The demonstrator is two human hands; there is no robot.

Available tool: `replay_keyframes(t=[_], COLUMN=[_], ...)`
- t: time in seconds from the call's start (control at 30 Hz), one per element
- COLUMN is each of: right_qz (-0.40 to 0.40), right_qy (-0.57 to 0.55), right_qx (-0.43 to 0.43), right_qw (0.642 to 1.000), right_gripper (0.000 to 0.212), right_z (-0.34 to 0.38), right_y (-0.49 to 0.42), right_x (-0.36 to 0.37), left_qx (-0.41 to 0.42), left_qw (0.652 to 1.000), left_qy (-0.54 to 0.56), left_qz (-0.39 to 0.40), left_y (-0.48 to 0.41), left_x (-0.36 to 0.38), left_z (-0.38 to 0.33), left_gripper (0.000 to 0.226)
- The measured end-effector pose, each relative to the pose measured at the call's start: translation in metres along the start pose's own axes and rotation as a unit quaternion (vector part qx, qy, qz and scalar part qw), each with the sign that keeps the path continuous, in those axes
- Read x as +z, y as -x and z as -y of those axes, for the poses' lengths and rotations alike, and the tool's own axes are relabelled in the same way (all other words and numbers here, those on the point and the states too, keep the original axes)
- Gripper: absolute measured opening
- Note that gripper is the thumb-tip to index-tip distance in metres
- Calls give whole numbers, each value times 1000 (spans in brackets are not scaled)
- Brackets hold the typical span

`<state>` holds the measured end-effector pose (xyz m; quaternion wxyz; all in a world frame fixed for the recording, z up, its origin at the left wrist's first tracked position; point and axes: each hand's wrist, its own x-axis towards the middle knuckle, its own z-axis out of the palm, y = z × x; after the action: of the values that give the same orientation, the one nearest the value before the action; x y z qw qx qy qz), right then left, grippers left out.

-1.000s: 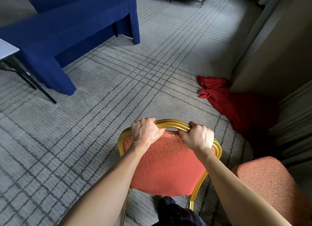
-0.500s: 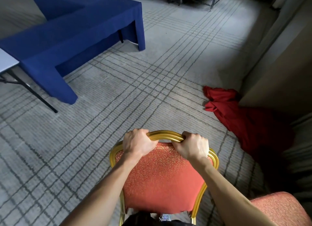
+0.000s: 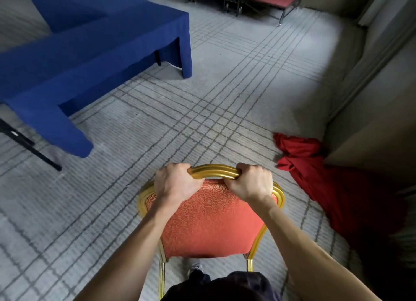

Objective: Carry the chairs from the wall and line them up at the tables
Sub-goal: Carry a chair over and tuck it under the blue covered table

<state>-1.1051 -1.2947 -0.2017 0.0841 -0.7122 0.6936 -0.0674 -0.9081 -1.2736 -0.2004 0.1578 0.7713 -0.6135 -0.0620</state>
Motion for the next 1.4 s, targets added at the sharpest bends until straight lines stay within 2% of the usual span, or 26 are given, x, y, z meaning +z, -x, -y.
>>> replay_keyframes(t=[0.13, 0.37, 0.5, 0.57, 0.87, 1.07, 1.4], right_qz=[-11, -25, 8, 13, 1, -4, -39], right_qy=[-9, -17, -11, -13, -29, -33, -8], right_qx=[5, -37, -62, -70, -116, -138, -143], right_qw=[1000, 999, 998, 997, 993, 990, 989], right_gripper=[42, 40, 40, 39, 36, 44, 46], right_z=[19, 43, 47, 48, 76, 107, 176], right_y=[-57, -179, -271, -313, -488, -598, -786], right_x=[-7, -1, 10, 8, -1, 6, 3], left_qx=[27, 9, 24, 29, -15, -65, -56], left_qw=[999, 999, 998, 999, 999, 998, 997], left_qy=[-1, 9, 0, -3, 15, 19, 54], left_qz=[-23, -37, -55, -45, -34, -4, -19], left_y=[-62, -177, -253, -290, -449, -555, -758], left_x=[-8, 2, 20, 25, 29, 43, 51], left_z=[3, 11, 5, 0, -6, 5, 38], left_gripper=[51, 47, 45, 51, 44, 41, 46])
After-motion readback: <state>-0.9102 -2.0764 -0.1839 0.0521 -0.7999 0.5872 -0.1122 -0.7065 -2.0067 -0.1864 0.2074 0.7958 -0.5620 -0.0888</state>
